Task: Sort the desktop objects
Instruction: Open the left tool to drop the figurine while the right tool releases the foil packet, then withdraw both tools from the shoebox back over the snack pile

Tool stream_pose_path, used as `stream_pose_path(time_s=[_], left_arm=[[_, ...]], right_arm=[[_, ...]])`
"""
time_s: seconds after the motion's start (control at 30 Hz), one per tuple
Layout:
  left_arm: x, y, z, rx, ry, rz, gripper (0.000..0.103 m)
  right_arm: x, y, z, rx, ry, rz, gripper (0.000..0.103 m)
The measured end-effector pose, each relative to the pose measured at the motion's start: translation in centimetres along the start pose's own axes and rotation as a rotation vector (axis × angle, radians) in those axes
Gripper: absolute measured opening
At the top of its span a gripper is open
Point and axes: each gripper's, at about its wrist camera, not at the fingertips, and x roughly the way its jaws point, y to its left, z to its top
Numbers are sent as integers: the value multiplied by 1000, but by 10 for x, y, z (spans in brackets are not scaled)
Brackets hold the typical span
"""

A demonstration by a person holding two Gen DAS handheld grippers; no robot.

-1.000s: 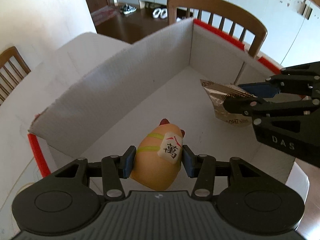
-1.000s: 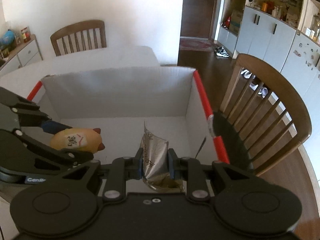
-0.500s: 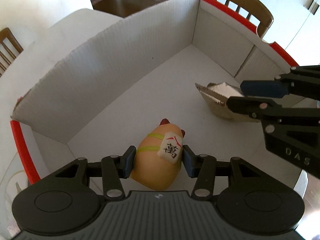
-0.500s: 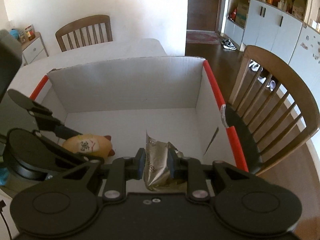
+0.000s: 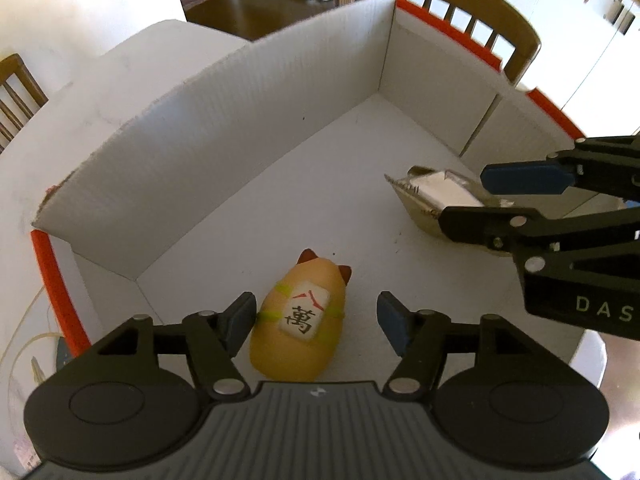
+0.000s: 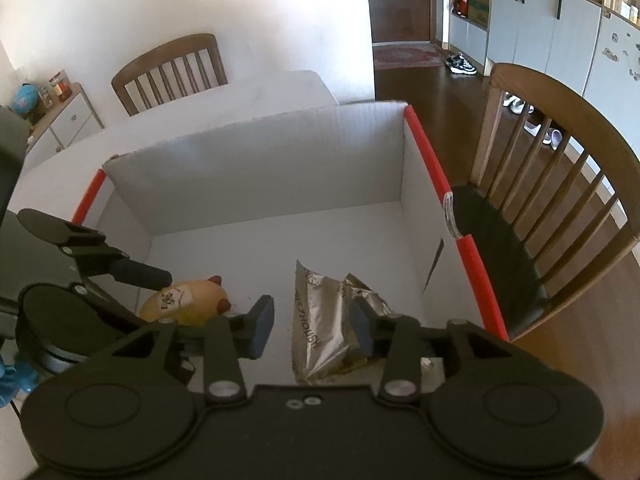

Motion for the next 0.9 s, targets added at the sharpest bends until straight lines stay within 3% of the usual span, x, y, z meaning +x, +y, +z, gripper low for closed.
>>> stream_pose_path(time_s=[0.1,0.43,0.9], left_arm=[[-9,2,-3,-10,-23,-13,66],[-31,-2,-4,-42,-105,-32,66],[-76,-1,-32,-60,-229,-71,66]], right_arm=[[-6,2,1,-6,-12,-1,51],[-25,10,2,-10,-26,3,54],[-57,32,0,-12,-67,5,62]])
